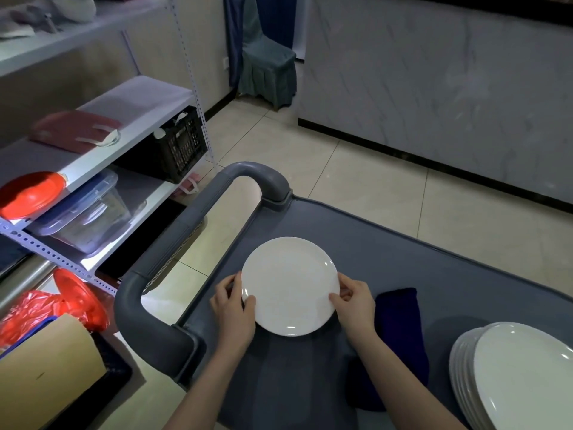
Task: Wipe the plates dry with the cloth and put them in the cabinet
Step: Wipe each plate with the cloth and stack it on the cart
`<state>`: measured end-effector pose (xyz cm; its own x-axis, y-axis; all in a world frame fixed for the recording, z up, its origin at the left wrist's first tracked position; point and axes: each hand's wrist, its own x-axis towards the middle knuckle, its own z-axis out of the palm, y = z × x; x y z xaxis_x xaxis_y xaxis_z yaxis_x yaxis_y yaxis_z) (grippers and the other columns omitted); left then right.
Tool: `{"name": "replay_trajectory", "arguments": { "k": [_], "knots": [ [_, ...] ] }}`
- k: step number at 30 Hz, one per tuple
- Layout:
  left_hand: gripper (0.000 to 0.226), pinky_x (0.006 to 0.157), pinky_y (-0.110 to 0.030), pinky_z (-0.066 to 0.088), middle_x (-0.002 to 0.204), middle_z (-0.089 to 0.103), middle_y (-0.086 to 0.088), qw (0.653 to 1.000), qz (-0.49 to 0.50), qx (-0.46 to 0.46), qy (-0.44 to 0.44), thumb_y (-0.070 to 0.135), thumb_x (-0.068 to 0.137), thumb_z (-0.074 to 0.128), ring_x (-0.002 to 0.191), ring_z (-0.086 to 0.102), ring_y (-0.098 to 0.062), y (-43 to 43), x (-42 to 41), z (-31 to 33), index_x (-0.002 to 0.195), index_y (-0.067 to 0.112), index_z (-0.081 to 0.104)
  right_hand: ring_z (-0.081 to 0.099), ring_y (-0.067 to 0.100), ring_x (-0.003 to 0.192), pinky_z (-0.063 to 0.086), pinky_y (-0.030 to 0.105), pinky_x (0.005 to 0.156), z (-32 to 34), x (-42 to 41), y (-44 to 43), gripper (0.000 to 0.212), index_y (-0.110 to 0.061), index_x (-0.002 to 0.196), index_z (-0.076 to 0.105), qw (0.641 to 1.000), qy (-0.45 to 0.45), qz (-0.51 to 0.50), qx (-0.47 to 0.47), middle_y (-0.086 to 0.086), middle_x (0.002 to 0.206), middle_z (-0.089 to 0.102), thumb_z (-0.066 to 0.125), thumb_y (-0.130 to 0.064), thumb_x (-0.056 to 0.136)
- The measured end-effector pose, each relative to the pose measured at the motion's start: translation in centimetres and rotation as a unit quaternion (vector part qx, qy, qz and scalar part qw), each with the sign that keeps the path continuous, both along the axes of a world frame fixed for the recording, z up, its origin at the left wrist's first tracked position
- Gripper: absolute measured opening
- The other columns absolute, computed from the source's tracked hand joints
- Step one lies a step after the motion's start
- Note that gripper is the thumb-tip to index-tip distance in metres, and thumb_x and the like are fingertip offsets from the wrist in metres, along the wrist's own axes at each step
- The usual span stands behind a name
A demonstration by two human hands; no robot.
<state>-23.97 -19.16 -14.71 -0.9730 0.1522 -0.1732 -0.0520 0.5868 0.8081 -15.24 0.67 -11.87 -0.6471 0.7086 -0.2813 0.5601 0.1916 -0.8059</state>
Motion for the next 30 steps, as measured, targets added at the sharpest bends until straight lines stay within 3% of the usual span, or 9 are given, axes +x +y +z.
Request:
{"name": "replay_trajectory", "arguments": {
  "k": [7, 9, 12, 14, 17, 22, 26, 30],
  "knots": [
    [0.057, 0.111, -0.037, 0.027, 0.145, 0.033, -0.006, 0.998, 0.008, -0.069, 0.002, 0.013, 0.095, 0.056, 0.131, 0.025, -0.027, 0.3, 0.0, 2.0, 0.149, 0.008, 0.039, 0.060, 0.014, 0.091, 0.049, 0.025, 0.086, 1.4, 0.9, 1.0, 0.042, -0.014, 0.130, 0.063, 0.999, 0.005, 0.032, 0.005, 0.007, 0.118, 0.057, 0.068, -0.005, 0.090],
    [0.051, 0.109, -0.038, 0.029, 0.140, 0.039, -0.009, 0.998, 0.025, -0.043, 0.033, 0.013, 0.095, 0.058, 0.128, 0.030, -0.028, 1.2, 0.8, 3.5, 0.144, 0.007, 0.046, 0.058, 0.008, 0.089, 0.046, 0.016, 0.081, 2.6, 2.1, 1.7, 0.043, -0.012, 0.132, 0.061, 0.999, 0.038, 0.014, 0.002, 0.001, 0.114, 0.056, 0.070, -0.009, 0.091],
    [0.037, 0.104, -0.037, 0.039, 0.129, 0.050, -0.004, 0.997, -0.018, 0.039, 0.069, 0.009, 0.095, 0.057, 0.120, 0.046, -0.022, 4.4, 3.1, 6.0, 0.132, 0.012, 0.058, 0.059, 0.000, 0.084, 0.046, 0.007, 0.073, 5.2, 5.2, 3.3, 0.030, -0.019, 0.118, 0.068, 0.995, 0.094, 0.009, 0.039, -0.003, 0.107, 0.061, 0.071, -0.009, 0.090],
    [0.032, 0.093, -0.028, 0.047, 0.120, 0.057, 0.004, 0.989, -0.088, 0.087, 0.080, 0.008, 0.095, 0.057, 0.109, 0.055, -0.013, 7.4, 5.4, 7.5, 0.125, 0.018, 0.061, 0.060, -0.003, 0.080, 0.047, 0.008, 0.075, 7.0, 8.1, 4.8, 0.026, -0.028, 0.106, 0.069, 0.990, 0.114, 0.008, 0.083, -0.007, 0.098, 0.064, 0.071, -0.008, 0.089],
    [0.026, 0.077, -0.007, 0.044, 0.107, 0.063, 0.015, 0.970, -0.196, 0.129, 0.068, 0.012, 0.095, 0.059, 0.097, 0.058, 0.005, 12.1, 9.1, 8.8, 0.114, 0.030, 0.062, 0.061, -0.003, 0.079, 0.044, 0.007, 0.072, 8.8, 13.5, 7.7, 0.025, -0.030, 0.101, 0.071, 0.982, 0.123, -0.030, 0.138, -0.013, 0.090, 0.066, 0.070, -0.007, 0.090],
    [0.020, 0.075, -0.004, 0.043, 0.096, 0.067, 0.017, 0.942, -0.302, 0.144, 0.025, 0.019, 0.093, 0.064, 0.090, 0.058, 0.012, 18.5, 15.2, 9.3, 0.109, 0.032, 0.065, 0.058, -0.006, 0.081, 0.039, 0.003, 0.070, 9.4, 22.9, 12.4, 0.021, -0.024, 0.104, 0.074, 0.971, 0.063, -0.105, 0.205, -0.016, 0.092, 0.067, 0.070, -0.010, 0.088],
    [0.020, 0.072, -0.003, 0.044, 0.093, 0.066, 0.014, 0.924, -0.358, 0.133, 0.001, 0.022, 0.089, 0.069, 0.085, 0.058, 0.012, 21.8, 18.9, 9.3, 0.104, 0.033, 0.063, 0.058, 0.001, 0.069, 0.037, 0.003, 0.065, 8.7, 28.7, 14.8, 0.023, -0.022, 0.108, 0.073, 0.965, -0.008, -0.159, 0.210, -0.010, 0.094, 0.064, 0.073, -0.016, 0.086],
    [0.030, 0.073, -0.009, 0.042, 0.101, 0.056, 0.009, 0.922, -0.380, 0.071, 0.021, 0.023, 0.086, 0.072, 0.087, 0.057, -0.003, 23.3, 20.8, 8.7, 0.115, 0.026, 0.064, 0.055, 0.015, 0.079, 0.037, 0.018, 0.076, 7.8, 32.1, 16.3, 0.035, -0.013, 0.119, 0.071, 0.958, -0.078, -0.166, 0.221, 0.005, 0.107, 0.060, 0.076, -0.015, 0.084]
  ]
}}
